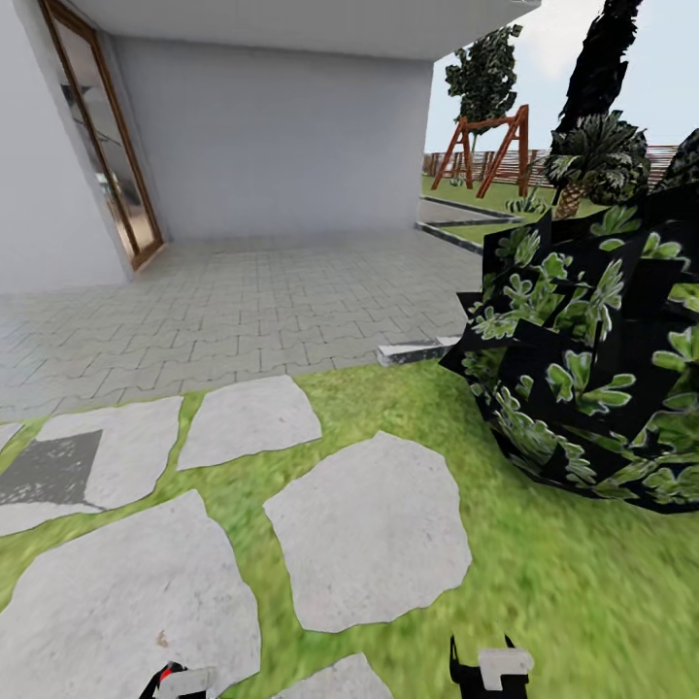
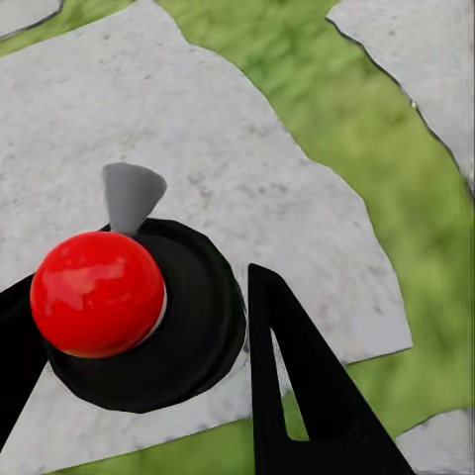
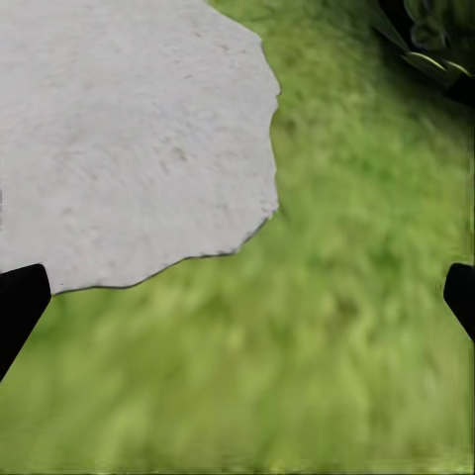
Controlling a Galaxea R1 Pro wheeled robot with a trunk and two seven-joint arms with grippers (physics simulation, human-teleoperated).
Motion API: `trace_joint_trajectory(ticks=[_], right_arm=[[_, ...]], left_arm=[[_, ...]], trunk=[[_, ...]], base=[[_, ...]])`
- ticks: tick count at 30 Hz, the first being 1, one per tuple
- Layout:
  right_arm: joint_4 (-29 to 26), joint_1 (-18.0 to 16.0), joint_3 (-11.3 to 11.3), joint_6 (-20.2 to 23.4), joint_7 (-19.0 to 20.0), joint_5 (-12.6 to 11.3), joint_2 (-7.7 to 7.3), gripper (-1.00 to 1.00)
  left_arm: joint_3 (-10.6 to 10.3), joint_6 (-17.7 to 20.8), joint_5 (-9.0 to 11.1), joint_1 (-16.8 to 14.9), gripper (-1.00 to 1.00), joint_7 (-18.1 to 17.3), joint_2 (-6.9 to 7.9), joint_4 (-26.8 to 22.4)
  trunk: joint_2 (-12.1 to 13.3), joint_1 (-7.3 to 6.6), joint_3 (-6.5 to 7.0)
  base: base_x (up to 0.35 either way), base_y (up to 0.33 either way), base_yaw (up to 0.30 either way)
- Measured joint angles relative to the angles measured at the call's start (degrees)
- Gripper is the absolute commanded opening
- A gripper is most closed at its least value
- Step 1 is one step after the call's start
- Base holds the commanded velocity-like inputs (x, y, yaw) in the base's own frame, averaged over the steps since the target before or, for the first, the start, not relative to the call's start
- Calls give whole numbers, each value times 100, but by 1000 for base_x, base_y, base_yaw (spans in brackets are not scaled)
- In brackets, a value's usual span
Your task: Pick up the pesticide atomizer in the garden and spray insectifuge to fully cover both potted plants in the garden.
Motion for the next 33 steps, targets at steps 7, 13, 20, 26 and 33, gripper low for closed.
trace_joint_trajectory(ticks=[7,13,20,26,33], right_arm=[[0,9,-10,5,1,4,19,100],[1,86,-17,-2,10,3,-20,100],[2,169,-6,-13,27,4,-26,100],[2,222,-1,-14,146,5,-23,100],[-5,240,6,-14,158,5,25,100]], left_arm=[[1,0,1,0,-100,0,9,-1],[2,0,-16,1,-100,-1,6,10],[-83,-212,-64,0,-100,-5,-8,276],[-237,-278,-64,0,-100,-8,-8,326],[-270,-289,-57,0,-100,-7,-5,333]], trunk=[[0,1,0],[-1,-1,-1],[0,-1,0],[0,-2,0],[0,-2,0]], base=[[-276,190,-300],[-281,206,-300],[-161,138,-300],[-16,14,-300],[-1,1,-300]])
